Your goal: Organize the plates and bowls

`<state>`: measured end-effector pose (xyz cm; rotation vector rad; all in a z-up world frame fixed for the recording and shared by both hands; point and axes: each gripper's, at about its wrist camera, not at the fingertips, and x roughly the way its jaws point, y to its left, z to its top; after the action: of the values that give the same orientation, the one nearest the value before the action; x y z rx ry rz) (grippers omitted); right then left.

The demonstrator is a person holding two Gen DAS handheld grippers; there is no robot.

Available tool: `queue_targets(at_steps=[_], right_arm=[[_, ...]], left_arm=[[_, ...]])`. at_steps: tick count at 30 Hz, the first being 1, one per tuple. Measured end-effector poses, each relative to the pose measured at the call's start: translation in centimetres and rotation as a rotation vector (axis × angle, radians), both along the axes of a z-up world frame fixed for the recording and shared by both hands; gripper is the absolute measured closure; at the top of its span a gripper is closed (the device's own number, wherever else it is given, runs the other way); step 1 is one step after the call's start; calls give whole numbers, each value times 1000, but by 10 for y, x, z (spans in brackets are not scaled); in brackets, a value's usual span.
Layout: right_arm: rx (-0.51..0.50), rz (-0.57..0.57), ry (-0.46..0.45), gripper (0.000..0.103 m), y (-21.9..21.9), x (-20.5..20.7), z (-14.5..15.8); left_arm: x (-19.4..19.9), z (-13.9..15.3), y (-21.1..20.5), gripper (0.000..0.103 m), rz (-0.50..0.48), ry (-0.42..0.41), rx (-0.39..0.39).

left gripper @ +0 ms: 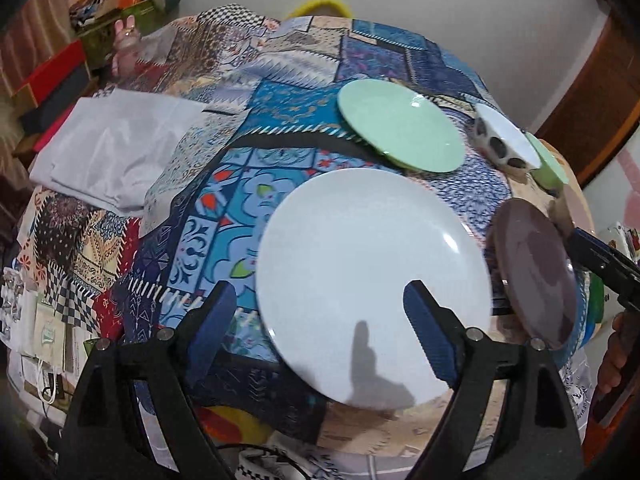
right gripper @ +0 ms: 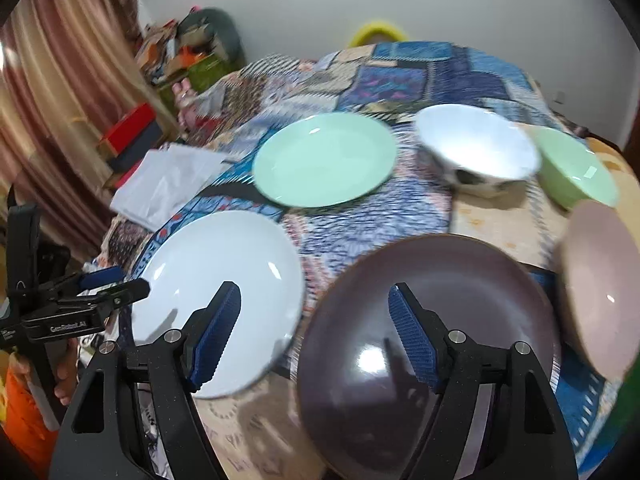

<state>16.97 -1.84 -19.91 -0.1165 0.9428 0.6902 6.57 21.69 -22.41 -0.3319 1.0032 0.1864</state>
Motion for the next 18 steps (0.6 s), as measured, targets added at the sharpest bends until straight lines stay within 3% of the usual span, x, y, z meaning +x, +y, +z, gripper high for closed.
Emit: queue_targets(at_steps=[2,7,10,12,18], right_arm=[[-18,21,1,32,10,2,-5],[-33,51,35,55,28,14,-18],[-43,55,61,66,35,24,-25],[-45,58,77,69,38,27,-28],[-101,72,114,77,45,30,-41]], left_arm=[[1,-7,8,17,13,5,-2],[3,-20,23,29,18,25,-21],[1,-26,28,41,17,35,-48],[0,-30,30,56,11,44,-67],[0,-38,30,77,-3,54,-121]])
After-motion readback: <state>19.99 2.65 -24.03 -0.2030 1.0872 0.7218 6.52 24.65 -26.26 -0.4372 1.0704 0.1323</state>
